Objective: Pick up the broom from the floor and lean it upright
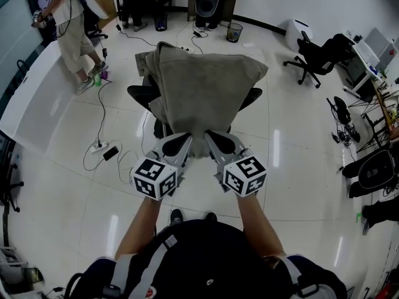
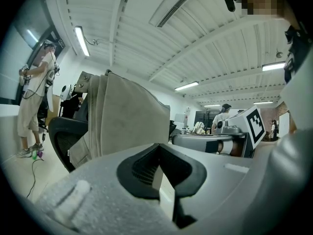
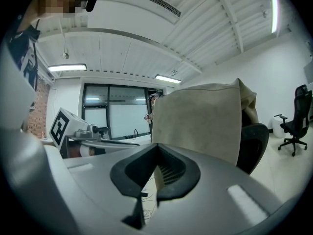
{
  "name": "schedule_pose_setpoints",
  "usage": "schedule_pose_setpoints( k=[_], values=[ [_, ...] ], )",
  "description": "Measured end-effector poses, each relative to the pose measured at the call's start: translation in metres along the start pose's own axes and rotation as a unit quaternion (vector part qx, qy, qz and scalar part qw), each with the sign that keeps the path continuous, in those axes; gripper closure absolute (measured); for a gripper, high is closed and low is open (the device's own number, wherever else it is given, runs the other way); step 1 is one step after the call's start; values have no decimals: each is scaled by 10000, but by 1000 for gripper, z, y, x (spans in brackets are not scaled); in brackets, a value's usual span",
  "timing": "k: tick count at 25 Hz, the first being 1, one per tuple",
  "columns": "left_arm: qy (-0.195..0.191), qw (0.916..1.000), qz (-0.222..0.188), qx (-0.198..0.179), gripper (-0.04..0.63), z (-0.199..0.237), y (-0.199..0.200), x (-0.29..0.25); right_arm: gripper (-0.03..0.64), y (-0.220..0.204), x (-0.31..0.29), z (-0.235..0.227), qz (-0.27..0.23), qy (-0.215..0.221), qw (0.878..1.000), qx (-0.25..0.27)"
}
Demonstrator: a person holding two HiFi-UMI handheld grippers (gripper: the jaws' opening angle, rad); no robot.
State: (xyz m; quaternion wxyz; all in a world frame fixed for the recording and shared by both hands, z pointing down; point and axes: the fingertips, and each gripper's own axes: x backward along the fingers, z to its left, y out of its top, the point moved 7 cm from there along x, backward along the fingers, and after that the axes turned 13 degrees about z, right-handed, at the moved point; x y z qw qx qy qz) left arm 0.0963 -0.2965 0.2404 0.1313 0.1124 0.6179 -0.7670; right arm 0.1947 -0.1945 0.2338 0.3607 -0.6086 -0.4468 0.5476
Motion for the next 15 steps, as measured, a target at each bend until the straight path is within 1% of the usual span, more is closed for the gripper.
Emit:
schedule_pose_setpoints(
  k=[15],
  values=[
    [-1, 10000, 0, 6, 595, -4, 0, -3, 614, 1, 2, -3, -49, 15, 10000, 34]
  ],
)
